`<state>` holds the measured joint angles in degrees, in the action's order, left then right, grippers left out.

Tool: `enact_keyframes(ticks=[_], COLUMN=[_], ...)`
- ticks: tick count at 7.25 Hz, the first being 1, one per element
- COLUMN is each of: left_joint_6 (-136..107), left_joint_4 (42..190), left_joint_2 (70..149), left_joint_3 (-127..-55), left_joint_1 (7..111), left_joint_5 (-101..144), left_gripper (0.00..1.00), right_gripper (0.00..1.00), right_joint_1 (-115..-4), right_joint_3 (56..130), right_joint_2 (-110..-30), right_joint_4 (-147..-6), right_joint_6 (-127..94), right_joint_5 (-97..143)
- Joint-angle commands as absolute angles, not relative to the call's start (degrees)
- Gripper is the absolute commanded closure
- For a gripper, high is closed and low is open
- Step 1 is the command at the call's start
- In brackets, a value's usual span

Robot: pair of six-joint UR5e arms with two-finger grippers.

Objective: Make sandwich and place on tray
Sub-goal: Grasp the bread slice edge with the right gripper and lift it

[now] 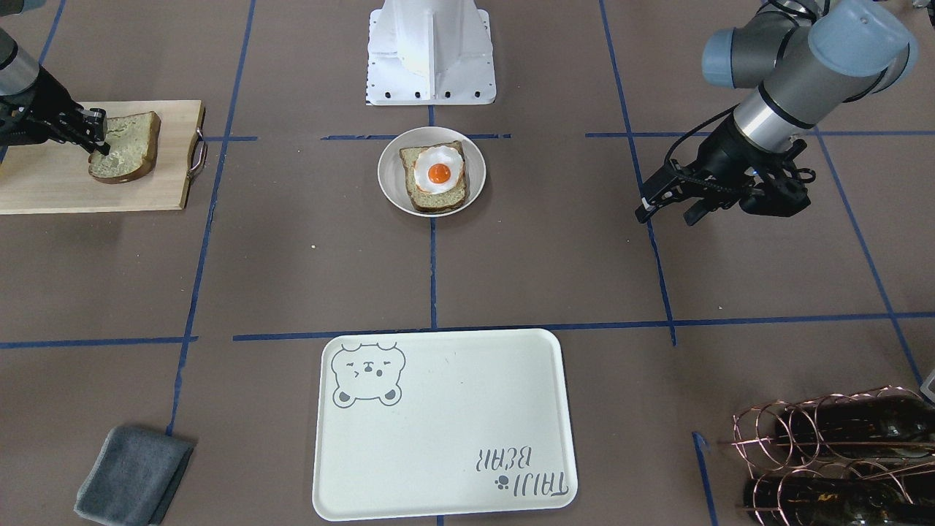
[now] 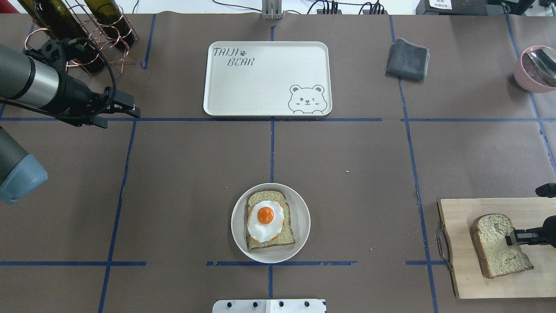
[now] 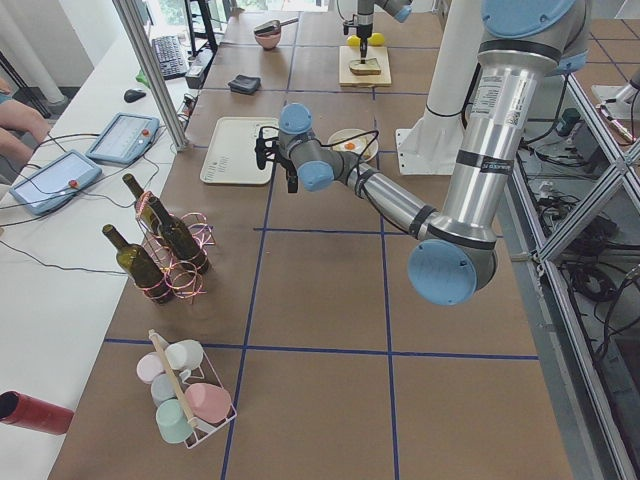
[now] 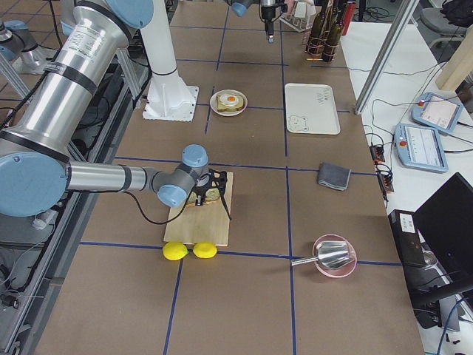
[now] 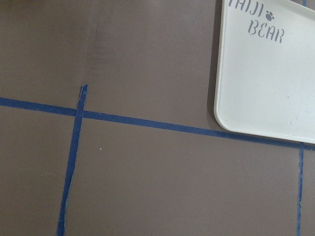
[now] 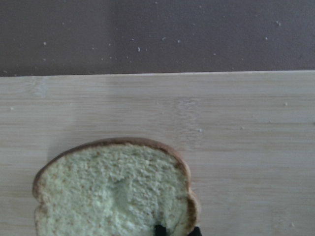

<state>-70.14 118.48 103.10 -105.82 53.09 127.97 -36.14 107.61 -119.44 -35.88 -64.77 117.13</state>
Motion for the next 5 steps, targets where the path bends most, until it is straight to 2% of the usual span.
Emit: enact_keyframes(ticks=[1, 4, 5], left_joint_6=[-70.14, -70.14, -70.14], left_joint_4=[118.48, 118.48, 118.48], left_joint_2=[103.1, 103.1, 103.1], left_joint_3=[-105.82, -105.65, -105.73], left_joint_1=[53.17, 53.09, 53.17], left_joint_5=[127.97, 127.97, 127.97], left_gripper=[0.0, 0.0, 0.0], right_gripper=[1.0, 1.0, 1.0], right_joint_1=[-36.3, -38.66, -42.67], right_joint_3=[108.28, 108.63, 108.72], right_joint_2=[-119.53, -119.62, -118.75], right_joint_4=[-35.07, -30.25, -30.06], right_joint_6=[-64.78, -64.78, -64.78], right_joint_5=[117.42, 118.82, 123.0])
